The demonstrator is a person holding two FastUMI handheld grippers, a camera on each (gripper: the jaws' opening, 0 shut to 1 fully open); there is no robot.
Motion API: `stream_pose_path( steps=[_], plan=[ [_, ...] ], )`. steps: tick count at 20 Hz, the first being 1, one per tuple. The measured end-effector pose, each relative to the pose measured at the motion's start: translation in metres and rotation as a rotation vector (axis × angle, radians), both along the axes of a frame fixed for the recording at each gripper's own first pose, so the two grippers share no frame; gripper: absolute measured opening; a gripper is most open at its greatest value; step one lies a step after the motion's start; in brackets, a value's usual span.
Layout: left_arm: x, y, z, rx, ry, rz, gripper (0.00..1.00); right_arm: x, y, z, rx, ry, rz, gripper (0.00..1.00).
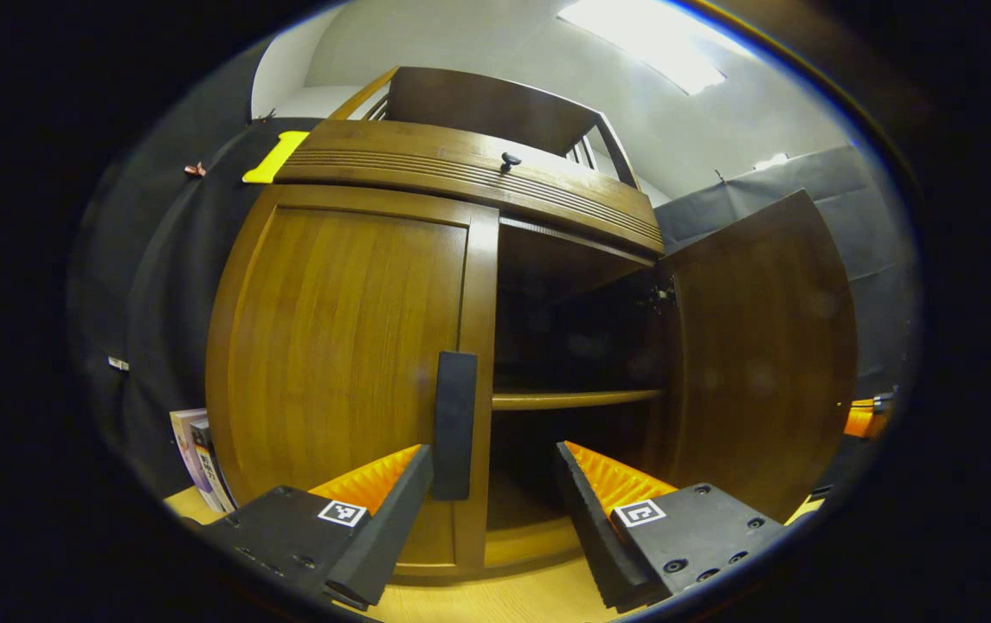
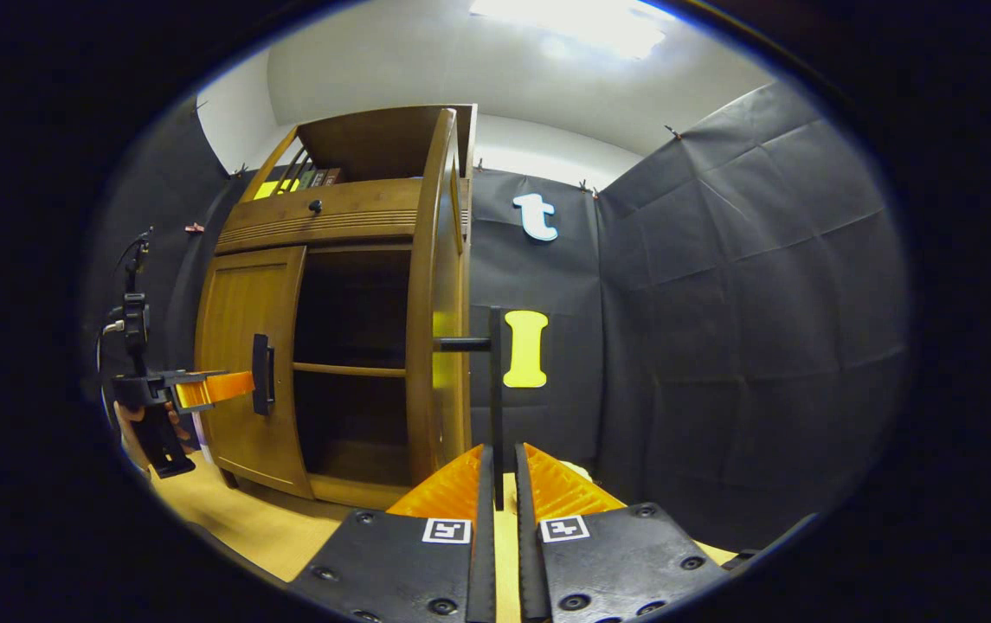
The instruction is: Open the right door of the double-door shoe cabinet with the right hand, and open the left door with the left hand.
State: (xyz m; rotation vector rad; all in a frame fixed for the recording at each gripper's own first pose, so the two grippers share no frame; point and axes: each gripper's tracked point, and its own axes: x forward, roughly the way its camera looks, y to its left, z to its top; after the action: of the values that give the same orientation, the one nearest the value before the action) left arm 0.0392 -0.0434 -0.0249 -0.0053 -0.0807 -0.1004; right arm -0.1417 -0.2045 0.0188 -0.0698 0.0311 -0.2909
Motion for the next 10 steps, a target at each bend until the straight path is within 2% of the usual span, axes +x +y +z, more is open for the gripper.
stream_pose_path(
  steps=[4, 5, 7, 10],
  plan=[
    [0.020, 0.003, 0.003, -0.023, -0.033, 0.025, 0.88, -0.019, -0.036, 0.015, -0.087, -0.019, -0.097, 0.15],
    [0.026, 0.005, 0.002, -0.030, -0.036, 0.036, 0.84, -0.022, -0.033, 0.016, -0.061, -0.029, -0.077, 0.16],
    [0.036, 0.009, -0.003, -0.031, -0.027, 0.059, 0.87, -0.023, -0.030, 0.015, -0.003, -0.038, -0.058, 0.16],
    [0.048, 0.015, -0.010, -0.022, -0.009, 0.086, 0.87, -0.027, -0.030, 0.019, -0.015, -0.040, -0.071, 0.16]
  ],
)
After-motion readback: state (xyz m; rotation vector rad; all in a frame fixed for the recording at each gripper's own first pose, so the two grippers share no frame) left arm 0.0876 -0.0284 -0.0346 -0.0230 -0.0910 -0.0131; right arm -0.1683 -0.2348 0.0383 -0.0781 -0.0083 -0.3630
